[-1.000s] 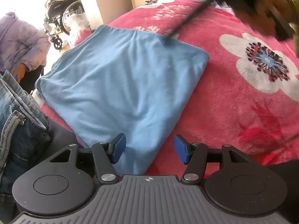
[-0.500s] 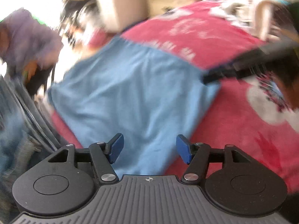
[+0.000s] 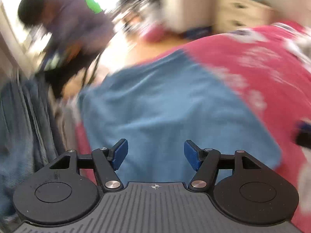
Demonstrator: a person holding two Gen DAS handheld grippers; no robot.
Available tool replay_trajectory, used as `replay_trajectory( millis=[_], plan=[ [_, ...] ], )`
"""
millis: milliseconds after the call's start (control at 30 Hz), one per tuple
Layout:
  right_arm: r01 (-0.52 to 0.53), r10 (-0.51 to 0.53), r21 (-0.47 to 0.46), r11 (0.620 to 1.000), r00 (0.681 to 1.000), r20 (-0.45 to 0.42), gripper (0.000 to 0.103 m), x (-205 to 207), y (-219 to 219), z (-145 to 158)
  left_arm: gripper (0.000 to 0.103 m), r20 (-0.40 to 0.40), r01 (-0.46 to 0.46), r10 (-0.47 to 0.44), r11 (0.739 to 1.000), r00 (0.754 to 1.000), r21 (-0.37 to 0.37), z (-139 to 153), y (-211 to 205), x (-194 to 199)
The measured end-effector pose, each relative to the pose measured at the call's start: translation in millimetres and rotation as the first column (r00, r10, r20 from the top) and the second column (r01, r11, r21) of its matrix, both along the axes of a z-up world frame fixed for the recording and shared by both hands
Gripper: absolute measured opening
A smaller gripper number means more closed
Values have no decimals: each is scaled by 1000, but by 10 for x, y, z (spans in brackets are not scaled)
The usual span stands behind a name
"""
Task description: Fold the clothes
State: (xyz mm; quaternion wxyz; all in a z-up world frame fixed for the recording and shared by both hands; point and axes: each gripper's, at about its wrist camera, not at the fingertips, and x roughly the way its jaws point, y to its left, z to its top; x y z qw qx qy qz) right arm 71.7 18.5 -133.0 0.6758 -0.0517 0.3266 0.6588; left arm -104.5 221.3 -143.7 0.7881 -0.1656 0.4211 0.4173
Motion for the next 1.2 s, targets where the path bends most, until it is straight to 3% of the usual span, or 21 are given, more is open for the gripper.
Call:
replay_trajectory(
  millis=[33, 167, 233, 400, 533, 633, 700, 733, 800, 867, 967, 1000, 1033, 1100, 1200],
  plan=[
    [-4, 4, -5, 1000, 1000, 3, 29, -3, 16, 0, 64, 5, -62, 62, 998, 998, -3, -69, 97, 12],
    [-7, 8, -37, 999, 1000, 14, 29, -28, 81, -18, 67, 38, -170, 170, 985, 985, -1, -239, 364, 71],
    [2, -1, -43, 999, 1000, 8, 29, -34, 109, -30, 69, 59, -193, 191, 981, 980, 26, -243, 453, 119],
    [51, -50, -36, 998, 998, 26, 29, -32, 195, -15, 69, 134, -254, 253, 967, 958, -11, -146, 630, 134],
    [96, -94, -33, 995, 994, 48, 28, 139, 396, 148, 69, 176, -140, 145, 989, 974, -44, 58, 393, -45],
    [-41, 42, -20, 999, 996, 79, 28, 86, 742, 369, 69, 186, 34, -29, 999, 982, -21, 167, 62, -233],
    [-243, 247, -59, 968, 965, 92, 29, -138, 1114, 455, 69, 164, 161, -163, 987, 973, 24, 197, -213, -327],
    [-339, 346, -81, 937, 934, 91, 29, -281, 1302, 459, 69, 144, 222, -228, 973, 963, 54, 203, -347, -368],
    [-499, 510, -128, 857, 857, 73, 29, -589, 1684, 397, 69, 96, 313, -329, 938, 940, 150, 164, -560, -473],
    [-614, 626, -181, 769, 780, 11, 29, -876, 2084, 247, 69, 38, 357, -371, 912, 928, 202, 114, -661, -524],
    [-705, 719, -262, 659, 693, -56, 29, -1236, 2590, -58, 69, 32, 361, -367, 925, 930, 120, -2, -653, -647],
    [-719, 742, -291, 631, 669, -41, 29, -1359, 2718, -158, 69, 26, 355, -359, 929, 933, 101, -47, -630, -683],
    [-714, 750, -312, 627, 662, -7, 28, -1454, 2816, -236, 69, 20, 349, -352, 933, 936, 82, -91, -607, -719],
    [-678, 726, -317, 663, 686, 52, 21, -1559, 3028, -351, 69, 6, 358, -360, 930, 933, 81, -149, -607, -746],
    [-515, 544, -229, 826, 836, 79, 16, -1414, 3261, -330, 69, -5, 378, -379, 921, 925, 97, -187, -621, -757]
  ],
)
